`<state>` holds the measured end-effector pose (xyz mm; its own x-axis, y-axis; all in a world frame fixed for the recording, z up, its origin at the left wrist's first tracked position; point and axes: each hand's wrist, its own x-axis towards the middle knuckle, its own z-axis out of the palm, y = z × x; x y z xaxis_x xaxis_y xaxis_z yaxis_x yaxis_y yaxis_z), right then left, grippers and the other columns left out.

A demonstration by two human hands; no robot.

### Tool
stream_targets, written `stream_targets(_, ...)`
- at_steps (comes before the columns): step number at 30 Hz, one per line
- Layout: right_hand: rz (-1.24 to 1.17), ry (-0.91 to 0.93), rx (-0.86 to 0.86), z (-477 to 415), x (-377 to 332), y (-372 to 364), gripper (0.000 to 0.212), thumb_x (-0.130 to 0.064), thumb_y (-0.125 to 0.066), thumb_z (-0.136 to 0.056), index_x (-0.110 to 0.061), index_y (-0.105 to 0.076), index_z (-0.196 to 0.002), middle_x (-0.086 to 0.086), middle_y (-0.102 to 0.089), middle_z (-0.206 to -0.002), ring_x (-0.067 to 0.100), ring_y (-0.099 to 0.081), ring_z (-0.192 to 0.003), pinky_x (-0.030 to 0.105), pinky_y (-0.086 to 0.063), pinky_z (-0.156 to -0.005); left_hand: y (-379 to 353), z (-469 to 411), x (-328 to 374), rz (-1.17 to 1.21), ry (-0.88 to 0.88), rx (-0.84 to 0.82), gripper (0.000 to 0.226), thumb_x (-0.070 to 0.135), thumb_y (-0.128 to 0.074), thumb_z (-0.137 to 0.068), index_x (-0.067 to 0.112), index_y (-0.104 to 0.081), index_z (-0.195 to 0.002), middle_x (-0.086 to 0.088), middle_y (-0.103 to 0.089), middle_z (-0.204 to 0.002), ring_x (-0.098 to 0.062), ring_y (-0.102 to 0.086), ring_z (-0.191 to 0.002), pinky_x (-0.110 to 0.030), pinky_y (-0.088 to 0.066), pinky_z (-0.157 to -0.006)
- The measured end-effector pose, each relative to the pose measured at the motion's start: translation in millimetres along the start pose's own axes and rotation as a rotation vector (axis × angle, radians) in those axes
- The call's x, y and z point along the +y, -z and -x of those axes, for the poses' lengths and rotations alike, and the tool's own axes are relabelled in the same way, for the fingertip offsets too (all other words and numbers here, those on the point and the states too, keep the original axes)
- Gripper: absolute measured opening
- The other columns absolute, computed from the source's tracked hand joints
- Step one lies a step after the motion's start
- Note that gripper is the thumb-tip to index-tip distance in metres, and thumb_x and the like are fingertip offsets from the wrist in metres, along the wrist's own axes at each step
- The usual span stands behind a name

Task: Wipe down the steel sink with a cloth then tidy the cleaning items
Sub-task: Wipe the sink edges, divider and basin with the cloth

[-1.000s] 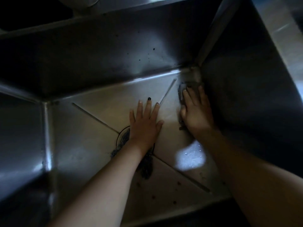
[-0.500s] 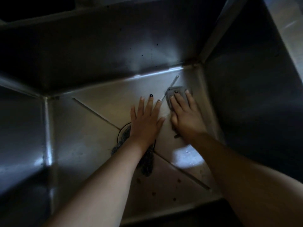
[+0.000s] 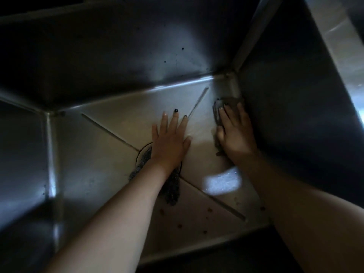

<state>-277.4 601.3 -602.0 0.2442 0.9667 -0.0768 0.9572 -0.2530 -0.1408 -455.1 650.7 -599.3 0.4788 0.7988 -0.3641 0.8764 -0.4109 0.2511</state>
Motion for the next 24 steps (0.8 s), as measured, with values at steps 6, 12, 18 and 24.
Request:
stream_targets(6,-0.028,-0.141,-0.087,56.6,-3.2,-2.8,0.063,-0.037,-0.024,-0.083,-0.015,-0.044,-0.138,0.006,-0.040,-0.147,0.034,-0.022,-0.140,0.045,-0.022,-0.113,11.2,1.5,-1.6,0.042,-0.025,-0.046,0.059,0.039,-0.035,-0.095,0.023,-0.014,-0.148,-0.002,0.003,-0.158,-0.029,0.011,-0.143,-0.053,-0.001,-0.113)
stream_targets(12,0.032,-0.234,-0.124,90.8,-30.2,8.3,0.059,-0.032,-0.027,-0.084,-0.008,-0.047,-0.135,0.012,-0.044,-0.142,0.041,-0.029,-0.136,0.033,-0.005,-0.111,29.5,21.1,-4.7,-0.062,-0.085,-0.073,0.053,0.037,-0.030,-0.097,0.023,-0.017,-0.146,-0.002,0.010,-0.157,-0.027,0.013,-0.143,-0.052,0.004,-0.113)
stream_targets(18,-0.099,-0.116,-0.180,96.9,-67.3,-9.1,0.056,-0.026,-0.031,-0.084,-0.007,-0.048,-0.134,0.012,-0.047,-0.141,0.034,-0.017,-0.135,0.044,-0.028,-0.110,7.5,47.1,-0.8,-0.063,-0.040,-0.135,0.054,0.039,-0.023,-0.098,0.022,-0.008,-0.148,-0.002,0.010,-0.157,-0.026,0.014,-0.143,-0.057,-0.002,-0.113)
stream_targets(24,-0.101,0.054,-0.179,66.9,-65.1,-8.8,0.058,-0.021,-0.063,-0.077,-0.008,-0.050,-0.132,0.011,-0.051,-0.137,0.038,-0.032,-0.134,0.054,-0.040,-0.098,-8.1,54.3,-3.2,-0.154,-0.042,-0.112,0.056,0.043,-0.018,-0.099,0.024,0.002,-0.148,-0.003,0.012,-0.157,-0.024,0.013,-0.143,-0.059,-0.002,-0.111)
